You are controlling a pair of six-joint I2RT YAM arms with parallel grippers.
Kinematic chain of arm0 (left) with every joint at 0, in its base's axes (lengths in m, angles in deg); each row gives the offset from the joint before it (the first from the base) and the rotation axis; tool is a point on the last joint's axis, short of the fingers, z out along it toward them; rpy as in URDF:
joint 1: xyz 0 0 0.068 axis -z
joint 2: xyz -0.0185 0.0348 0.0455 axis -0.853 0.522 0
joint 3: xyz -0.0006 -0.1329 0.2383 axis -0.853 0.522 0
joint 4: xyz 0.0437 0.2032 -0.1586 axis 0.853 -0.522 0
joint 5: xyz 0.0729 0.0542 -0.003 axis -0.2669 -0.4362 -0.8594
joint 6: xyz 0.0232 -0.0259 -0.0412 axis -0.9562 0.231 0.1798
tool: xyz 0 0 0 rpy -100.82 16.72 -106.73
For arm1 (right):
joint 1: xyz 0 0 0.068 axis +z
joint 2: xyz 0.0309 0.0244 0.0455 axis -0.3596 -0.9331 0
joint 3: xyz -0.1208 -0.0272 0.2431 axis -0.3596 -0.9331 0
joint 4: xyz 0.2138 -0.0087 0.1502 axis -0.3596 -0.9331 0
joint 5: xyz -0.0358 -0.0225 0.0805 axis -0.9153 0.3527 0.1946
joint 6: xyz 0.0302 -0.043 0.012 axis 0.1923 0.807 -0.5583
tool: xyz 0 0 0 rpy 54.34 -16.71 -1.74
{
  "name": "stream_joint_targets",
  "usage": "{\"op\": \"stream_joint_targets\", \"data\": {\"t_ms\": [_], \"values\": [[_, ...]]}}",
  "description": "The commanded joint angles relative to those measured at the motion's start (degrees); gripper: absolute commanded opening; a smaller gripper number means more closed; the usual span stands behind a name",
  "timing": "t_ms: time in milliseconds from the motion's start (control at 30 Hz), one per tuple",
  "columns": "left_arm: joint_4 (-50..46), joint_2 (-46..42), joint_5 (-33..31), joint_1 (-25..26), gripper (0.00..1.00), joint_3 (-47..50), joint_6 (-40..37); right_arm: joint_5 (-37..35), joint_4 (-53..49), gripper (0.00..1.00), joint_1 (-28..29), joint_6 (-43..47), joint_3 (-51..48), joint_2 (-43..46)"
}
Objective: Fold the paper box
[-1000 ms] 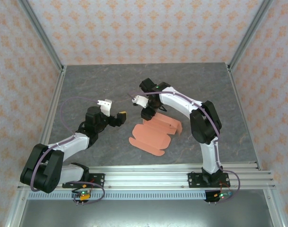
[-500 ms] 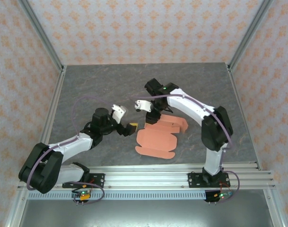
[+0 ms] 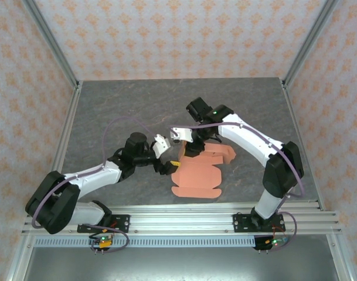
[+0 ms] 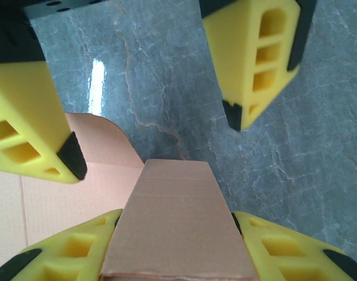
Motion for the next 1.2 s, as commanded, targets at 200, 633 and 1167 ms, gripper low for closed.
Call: {"op": "stream_joint_targets", "data": {"t_ms": [200, 633, 1167], "values": [[4.0, 1.5, -1.7, 2.6, 0.74, -0.7, -1.7, 5.9, -1.0, 0.42, 0.8, 1.3, -0.4, 2.9], [4.5, 0.3, 1.0, 2.7, 0.53, -0.6, -2.1, 9.4, -0.8, 0.42, 1.7, 3.1, -2.9, 5.1], [-1.8, -1.0, 1.2, 2.8, 0.31, -3.1, -1.6, 7.8, 7.2, 0.62, 1.3, -2.3, -7.0, 9.8]]}}
